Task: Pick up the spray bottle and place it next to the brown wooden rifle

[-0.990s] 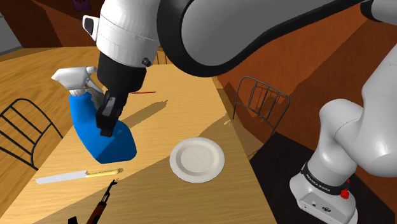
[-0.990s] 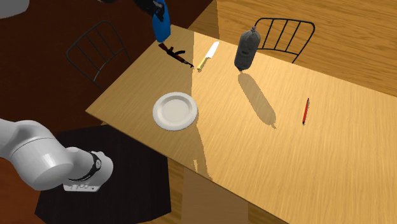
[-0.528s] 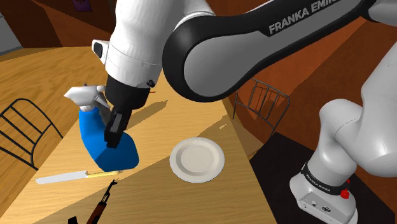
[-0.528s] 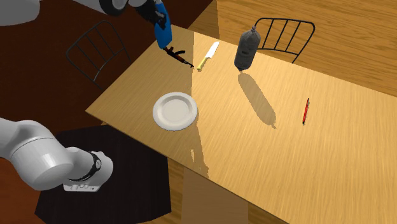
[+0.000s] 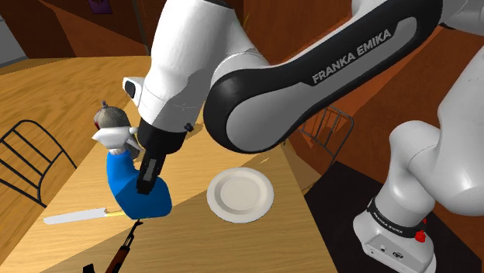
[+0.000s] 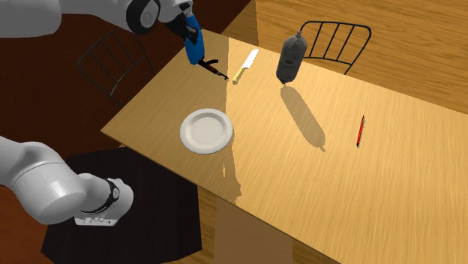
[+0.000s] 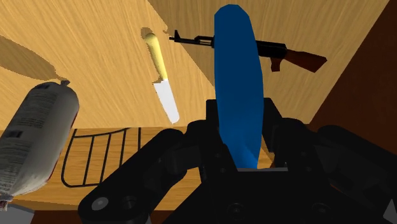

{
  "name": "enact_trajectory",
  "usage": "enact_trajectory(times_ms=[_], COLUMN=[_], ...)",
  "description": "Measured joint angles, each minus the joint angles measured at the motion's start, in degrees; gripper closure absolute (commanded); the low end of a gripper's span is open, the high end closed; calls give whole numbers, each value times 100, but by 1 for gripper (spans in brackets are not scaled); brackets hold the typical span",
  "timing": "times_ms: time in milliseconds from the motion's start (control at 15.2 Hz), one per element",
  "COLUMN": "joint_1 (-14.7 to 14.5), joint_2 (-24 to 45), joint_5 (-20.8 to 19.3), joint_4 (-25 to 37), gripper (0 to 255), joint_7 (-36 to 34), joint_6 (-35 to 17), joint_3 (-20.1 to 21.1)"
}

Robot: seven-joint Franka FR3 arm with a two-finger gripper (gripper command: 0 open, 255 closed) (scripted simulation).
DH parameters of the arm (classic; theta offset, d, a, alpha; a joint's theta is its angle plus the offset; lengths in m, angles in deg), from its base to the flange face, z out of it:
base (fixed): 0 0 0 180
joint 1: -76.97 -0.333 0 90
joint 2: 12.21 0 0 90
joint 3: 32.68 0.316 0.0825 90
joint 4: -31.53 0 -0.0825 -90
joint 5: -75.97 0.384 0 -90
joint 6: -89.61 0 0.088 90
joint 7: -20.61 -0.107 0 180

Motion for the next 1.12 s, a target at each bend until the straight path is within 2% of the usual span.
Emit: enact_trajectory(times_ms=[1122], joint_1=[-20], joint_2=[632], joint_5=[-204], joint_4=[-632], gripper=[255], joint_7=[-126], joint_6=[-1255], joint_3=[-11])
